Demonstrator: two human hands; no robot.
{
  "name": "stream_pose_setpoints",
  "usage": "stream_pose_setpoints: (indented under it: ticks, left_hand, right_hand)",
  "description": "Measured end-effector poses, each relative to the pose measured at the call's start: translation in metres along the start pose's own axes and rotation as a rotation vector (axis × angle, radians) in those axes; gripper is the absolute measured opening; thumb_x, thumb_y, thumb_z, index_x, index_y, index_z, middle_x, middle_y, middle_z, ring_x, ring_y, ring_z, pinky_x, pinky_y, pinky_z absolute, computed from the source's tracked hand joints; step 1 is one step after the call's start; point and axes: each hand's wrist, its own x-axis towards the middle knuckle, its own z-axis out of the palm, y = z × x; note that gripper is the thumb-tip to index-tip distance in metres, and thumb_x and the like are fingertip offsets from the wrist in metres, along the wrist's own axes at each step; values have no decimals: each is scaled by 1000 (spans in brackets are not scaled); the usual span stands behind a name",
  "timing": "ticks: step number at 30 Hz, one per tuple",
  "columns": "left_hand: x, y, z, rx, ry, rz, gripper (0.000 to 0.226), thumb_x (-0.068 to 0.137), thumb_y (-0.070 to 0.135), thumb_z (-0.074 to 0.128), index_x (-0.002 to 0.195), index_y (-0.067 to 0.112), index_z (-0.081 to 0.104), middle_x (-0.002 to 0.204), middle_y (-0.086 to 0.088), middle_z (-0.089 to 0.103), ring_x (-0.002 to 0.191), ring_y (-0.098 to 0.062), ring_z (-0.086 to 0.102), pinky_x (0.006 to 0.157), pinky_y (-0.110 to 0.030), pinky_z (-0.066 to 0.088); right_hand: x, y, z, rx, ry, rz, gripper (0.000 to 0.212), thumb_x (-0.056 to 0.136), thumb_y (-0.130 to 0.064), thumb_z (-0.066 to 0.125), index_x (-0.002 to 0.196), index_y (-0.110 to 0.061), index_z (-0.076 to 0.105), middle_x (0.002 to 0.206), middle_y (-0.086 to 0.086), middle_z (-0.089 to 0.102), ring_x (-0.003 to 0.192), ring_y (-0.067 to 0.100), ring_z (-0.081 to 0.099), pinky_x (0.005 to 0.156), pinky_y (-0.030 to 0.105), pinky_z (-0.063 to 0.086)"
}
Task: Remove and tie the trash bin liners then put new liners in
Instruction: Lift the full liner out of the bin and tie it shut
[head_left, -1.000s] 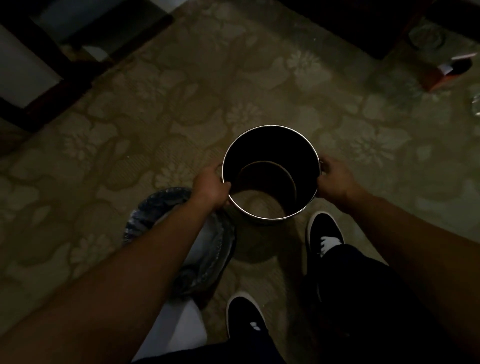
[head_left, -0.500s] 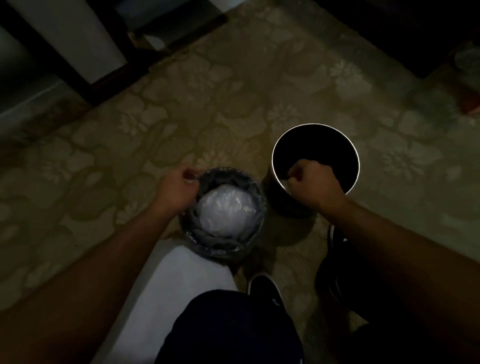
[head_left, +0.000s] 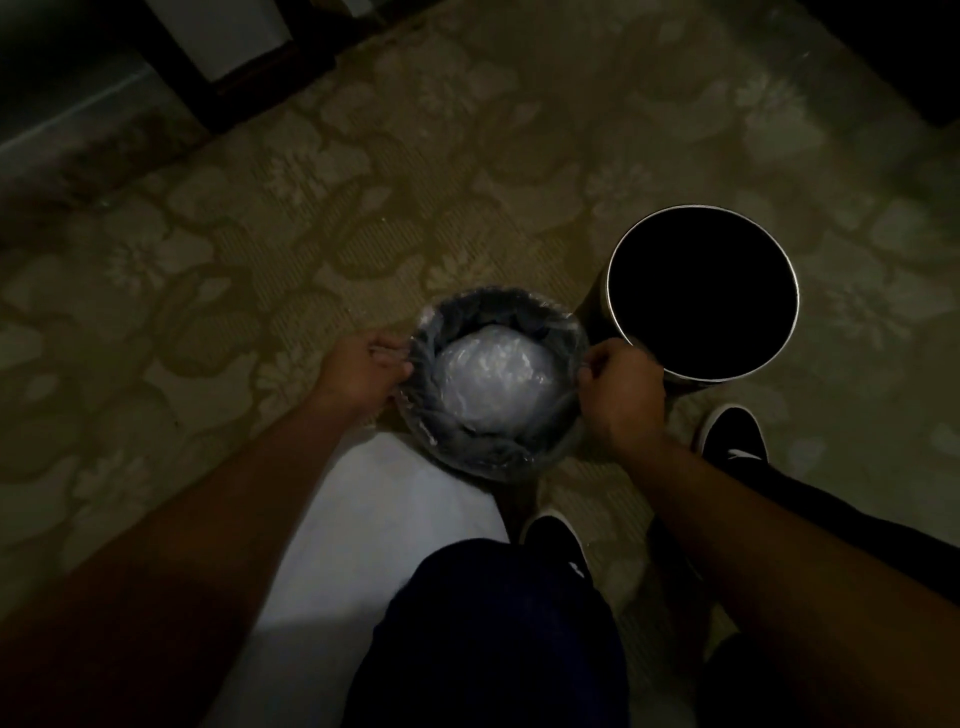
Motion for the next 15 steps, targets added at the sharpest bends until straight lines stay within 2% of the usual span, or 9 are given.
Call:
stream_pose_setpoints:
  ticks: [2, 4, 5, 7, 9, 11, 12, 14, 15]
  left_hand:
    - [3, -1, -4, 164, 82, 100, 24, 82, -1, 74, 102, 10, 65, 69, 4, 59, 73, -16, 59, 70, -24, 49]
    - [1, 3, -6, 207, 79, 167, 25, 79, 4, 79, 98, 13, 66, 64, 5, 58, 63, -9, 54, 67, -23, 44]
    - [-2, 5, -5, 218, 51, 200, 22, 78, 11, 82, 96, 15, 69, 63, 5, 59, 60, -8, 55, 65, -22, 45]
    - [-8, 10, -3, 244, 12, 244, 14, 85, 34, 78, 88, 21, 75, 68, 6, 67, 61, -3, 60, 59, -16, 45]
    - [-8, 11, -2, 241, 86, 215, 28, 96, 41, 63, 84, 20, 76, 70, 7, 68, 63, -1, 62, 55, -11, 40]
    - [-1, 8, -1, 195, 183, 159, 20, 97, 34, 63, 95, 16, 70, 85, 1, 66, 83, -16, 66, 66, -19, 45]
    - [0, 7, 0, 159, 188, 117, 20, 95, 31, 66, 107, 15, 66, 100, -2, 64, 96, -22, 63, 77, -25, 48]
    - [-2, 2, 6, 61, 90, -8, 44, 94, 25, 69, 134, 16, 53, 120, -2, 54, 110, -21, 56, 92, -33, 49]
    - [-5, 1, 11, -7, 26, -56, 52, 95, 22, 68, 142, 17, 47, 123, -2, 52, 110, -21, 57, 92, -35, 51]
  right_hand:
    - [0, -2, -2, -3, 28, -104, 7, 91, -19, 66, 95, -18, 71, 94, 8, 73, 91, 28, 69, 85, 39, 55]
    - [0, -2, -1, 12, -10, -251, 8, 89, -22, 67, 93, -18, 73, 89, 3, 73, 83, 22, 69, 79, 36, 55]
    - [-1, -2, 0, 20, -47, -300, 14, 90, -30, 66, 89, -19, 74, 82, 0, 72, 76, 18, 68, 75, 33, 54]
    - [-3, 0, 4, 53, -50, -354, 43, 96, -45, 58, 64, -19, 68, 61, -3, 63, 57, 11, 60, 62, 29, 45]
    - [-2, 6, 7, 106, 54, -294, 56, 100, -45, 52, 50, -20, 53, 51, 1, 53, 49, 17, 52, 58, 30, 39]
    - [3, 18, 10, 71, 113, -120, 57, 96, -51, 47, 61, -9, 62, 64, 17, 62, 68, 34, 62, 68, 37, 47]
    - [6, 24, 13, 60, 66, 1, 60, 92, -57, 46, 72, -4, 67, 78, 23, 66, 82, 39, 65, 77, 40, 48]
    - [9, 32, 18, 155, -76, 238, 62, 92, -61, 57, 108, -2, 67, 113, 20, 67, 111, 38, 62, 90, 35, 45]
    - [9, 33, 21, 240, -153, 306, 64, 92, -56, 63, 128, -3, 59, 130, 17, 62, 122, 35, 58, 94, 32, 43]
